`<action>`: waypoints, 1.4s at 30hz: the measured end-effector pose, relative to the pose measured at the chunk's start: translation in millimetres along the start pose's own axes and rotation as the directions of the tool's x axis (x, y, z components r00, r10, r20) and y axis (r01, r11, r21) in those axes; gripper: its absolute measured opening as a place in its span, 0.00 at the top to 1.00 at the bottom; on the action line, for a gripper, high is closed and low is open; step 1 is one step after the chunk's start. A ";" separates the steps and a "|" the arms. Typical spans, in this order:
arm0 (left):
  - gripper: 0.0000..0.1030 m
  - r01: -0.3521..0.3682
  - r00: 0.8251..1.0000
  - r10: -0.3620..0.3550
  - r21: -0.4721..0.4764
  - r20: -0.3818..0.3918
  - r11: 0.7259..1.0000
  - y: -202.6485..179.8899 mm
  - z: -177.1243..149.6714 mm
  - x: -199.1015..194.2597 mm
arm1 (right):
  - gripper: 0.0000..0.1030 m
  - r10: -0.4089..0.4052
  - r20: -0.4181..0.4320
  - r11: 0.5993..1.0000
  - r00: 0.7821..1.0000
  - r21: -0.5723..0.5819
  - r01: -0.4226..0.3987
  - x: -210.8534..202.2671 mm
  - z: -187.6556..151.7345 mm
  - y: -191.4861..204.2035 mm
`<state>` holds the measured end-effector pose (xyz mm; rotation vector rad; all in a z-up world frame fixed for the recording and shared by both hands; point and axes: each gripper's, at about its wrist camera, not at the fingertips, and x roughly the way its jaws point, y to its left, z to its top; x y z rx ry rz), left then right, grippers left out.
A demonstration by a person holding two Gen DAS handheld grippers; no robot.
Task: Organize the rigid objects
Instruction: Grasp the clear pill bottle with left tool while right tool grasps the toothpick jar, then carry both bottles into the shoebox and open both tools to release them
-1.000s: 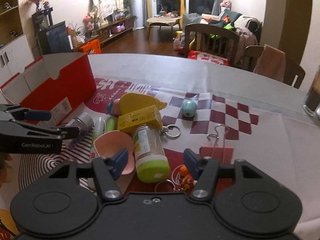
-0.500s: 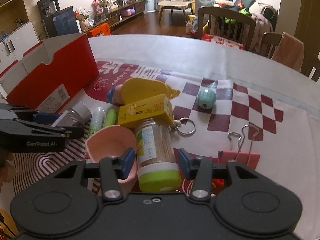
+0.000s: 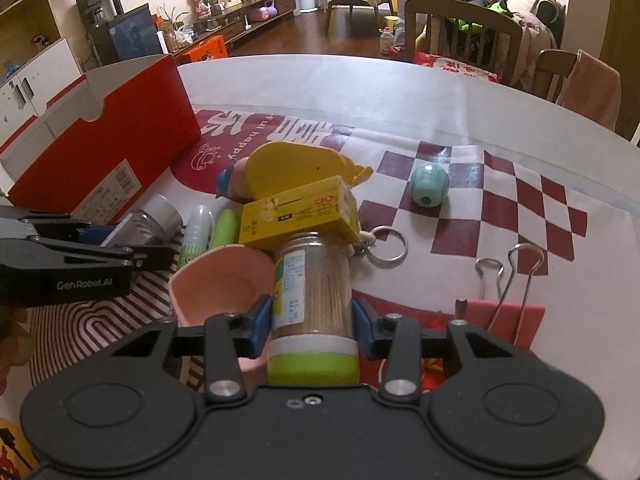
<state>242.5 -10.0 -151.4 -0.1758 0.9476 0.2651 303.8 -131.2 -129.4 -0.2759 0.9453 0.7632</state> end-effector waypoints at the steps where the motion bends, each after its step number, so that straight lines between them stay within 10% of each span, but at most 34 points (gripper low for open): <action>1: 0.61 -0.001 1.000 0.001 -0.002 0.001 1.000 0.4 -0.2 -0.4 | 0.60 0.004 0.000 1.000 1.000 0.006 -0.004 -1.3 -0.7 -0.2; 24: 0.61 0.072 0.997 -0.069 -0.113 0.029 0.991 9.6 -4.1 -71.0 | 0.60 0.046 0.065 0.997 0.997 0.064 -0.050 -82.4 7.9 24.6; 42: 0.61 0.163 0.982 -0.157 -0.043 0.109 0.986 71.2 28.7 -142.4 | 0.60 0.054 0.124 0.998 0.991 0.014 -0.056 -103.9 63.7 122.2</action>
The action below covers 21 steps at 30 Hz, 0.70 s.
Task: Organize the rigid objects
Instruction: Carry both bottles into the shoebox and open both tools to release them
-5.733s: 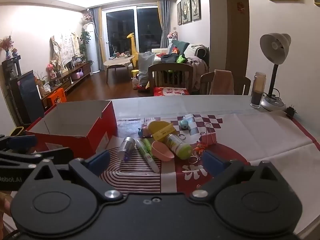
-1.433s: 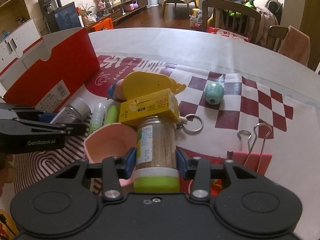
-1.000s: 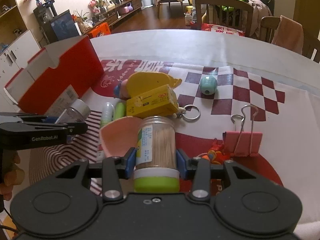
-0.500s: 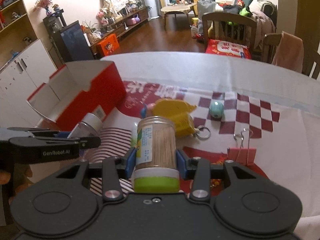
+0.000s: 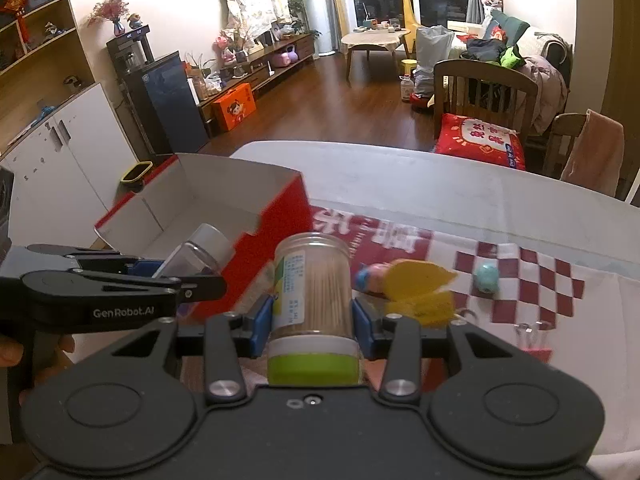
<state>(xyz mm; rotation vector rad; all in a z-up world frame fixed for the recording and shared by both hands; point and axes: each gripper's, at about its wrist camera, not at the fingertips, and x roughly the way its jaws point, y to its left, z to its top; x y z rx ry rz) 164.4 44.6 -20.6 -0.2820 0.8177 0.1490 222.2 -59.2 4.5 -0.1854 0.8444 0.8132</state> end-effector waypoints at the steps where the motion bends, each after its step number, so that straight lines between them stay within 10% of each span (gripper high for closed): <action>1: 0.61 0.004 1.000 -0.004 0.005 0.001 1.000 7.2 2.6 -2.4 | 0.60 -0.002 0.003 1.000 1.000 -0.002 0.002 3.3 3.7 8.1; 21: 0.61 -0.072 0.996 0.077 0.083 -0.052 0.994 179.0 56.6 14.2 | 0.60 -0.073 -0.037 0.997 0.997 -0.005 0.073 123.5 54.2 114.3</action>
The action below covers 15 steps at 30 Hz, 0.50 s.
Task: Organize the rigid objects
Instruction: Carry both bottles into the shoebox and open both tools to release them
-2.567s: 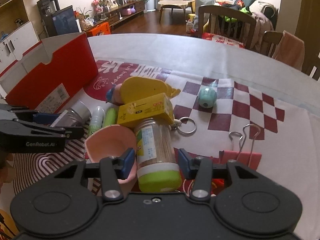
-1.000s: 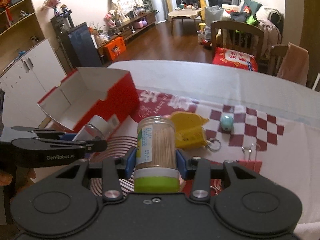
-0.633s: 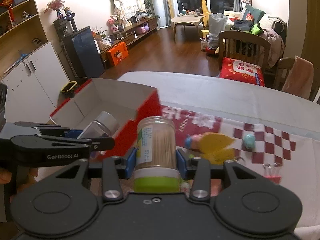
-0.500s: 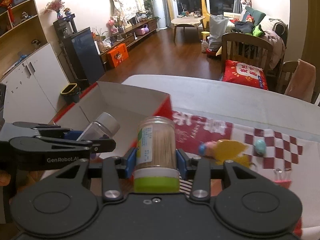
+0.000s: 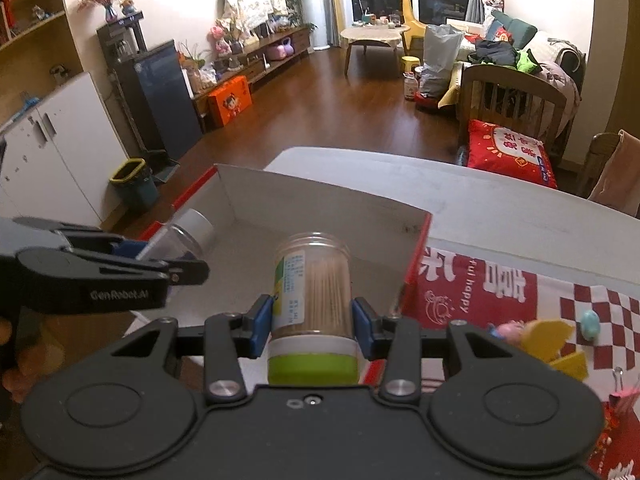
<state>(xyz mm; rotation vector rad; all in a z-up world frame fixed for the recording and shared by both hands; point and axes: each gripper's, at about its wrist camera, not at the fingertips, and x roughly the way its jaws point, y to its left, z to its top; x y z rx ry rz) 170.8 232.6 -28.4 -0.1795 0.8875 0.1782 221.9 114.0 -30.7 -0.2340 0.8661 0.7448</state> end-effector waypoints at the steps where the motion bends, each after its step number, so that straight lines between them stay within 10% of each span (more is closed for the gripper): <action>1: 0.61 -0.004 1.000 0.004 0.004 -0.011 1.000 4.8 2.7 6.0 | 0.60 -0.004 -0.012 1.000 1.000 0.000 0.004 7.8 1.7 3.7; 15: 0.61 0.025 0.987 -0.011 0.087 -0.160 0.996 18.7 18.9 85.5 | 0.60 -0.073 -0.202 0.996 0.977 -0.072 0.060 92.5 1.8 30.7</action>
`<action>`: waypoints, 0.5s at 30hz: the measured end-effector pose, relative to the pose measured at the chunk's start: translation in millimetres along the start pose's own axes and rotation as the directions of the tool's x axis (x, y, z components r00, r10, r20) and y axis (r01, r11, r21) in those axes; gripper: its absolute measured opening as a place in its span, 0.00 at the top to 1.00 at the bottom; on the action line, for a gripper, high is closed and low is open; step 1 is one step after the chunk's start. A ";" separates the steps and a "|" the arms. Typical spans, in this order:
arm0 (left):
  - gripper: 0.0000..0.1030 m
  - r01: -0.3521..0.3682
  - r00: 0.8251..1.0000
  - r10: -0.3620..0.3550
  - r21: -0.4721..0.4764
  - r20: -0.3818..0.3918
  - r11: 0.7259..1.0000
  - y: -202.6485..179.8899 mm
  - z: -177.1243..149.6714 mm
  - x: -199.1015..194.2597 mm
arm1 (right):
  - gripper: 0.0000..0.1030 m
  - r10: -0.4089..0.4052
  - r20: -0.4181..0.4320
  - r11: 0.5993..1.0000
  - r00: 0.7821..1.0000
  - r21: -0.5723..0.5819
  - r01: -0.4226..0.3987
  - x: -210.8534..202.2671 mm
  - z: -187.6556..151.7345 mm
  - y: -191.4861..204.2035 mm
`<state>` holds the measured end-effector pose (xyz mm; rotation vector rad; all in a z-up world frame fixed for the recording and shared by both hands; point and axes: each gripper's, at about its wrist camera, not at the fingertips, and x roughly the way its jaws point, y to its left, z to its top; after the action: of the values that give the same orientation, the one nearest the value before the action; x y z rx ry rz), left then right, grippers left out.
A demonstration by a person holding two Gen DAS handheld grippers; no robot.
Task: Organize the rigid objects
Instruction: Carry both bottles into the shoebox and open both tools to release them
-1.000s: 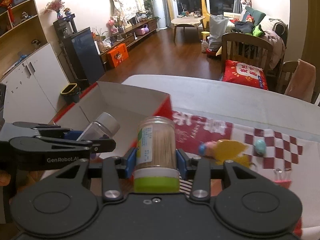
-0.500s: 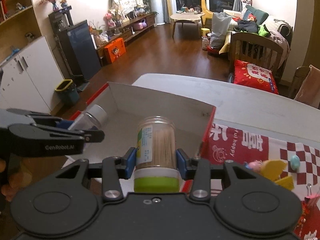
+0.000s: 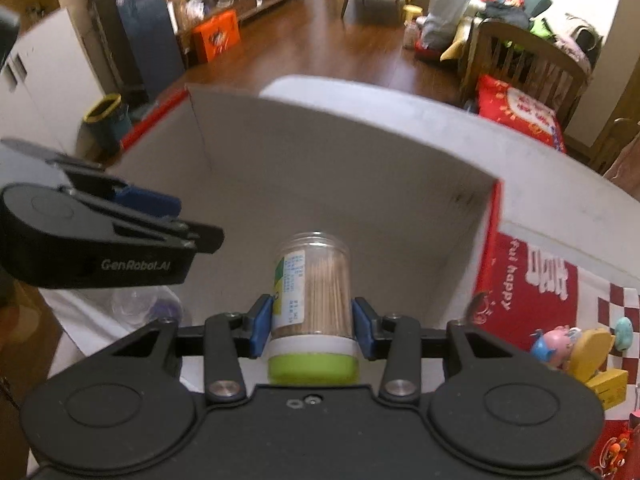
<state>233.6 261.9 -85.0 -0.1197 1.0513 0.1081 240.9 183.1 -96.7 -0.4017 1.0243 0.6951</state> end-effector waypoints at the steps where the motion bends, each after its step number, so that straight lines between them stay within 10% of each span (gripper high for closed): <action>1: 0.61 0.007 1.000 -0.007 0.000 -0.010 1.000 0.2 -0.3 3.3 | 0.60 -0.007 -0.015 1.000 1.000 -0.002 0.007 3.0 0.7 0.7; 15: 0.61 0.035 0.997 -0.033 0.024 -0.066 0.999 -2.1 -8.6 13.5 | 0.59 -0.014 -0.156 1.000 0.988 -0.015 0.012 20.7 -8.0 13.9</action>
<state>233.2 259.0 -100.9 -0.1191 1.1151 0.0604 233.2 195.3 -118.6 -0.4807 1.1646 0.6676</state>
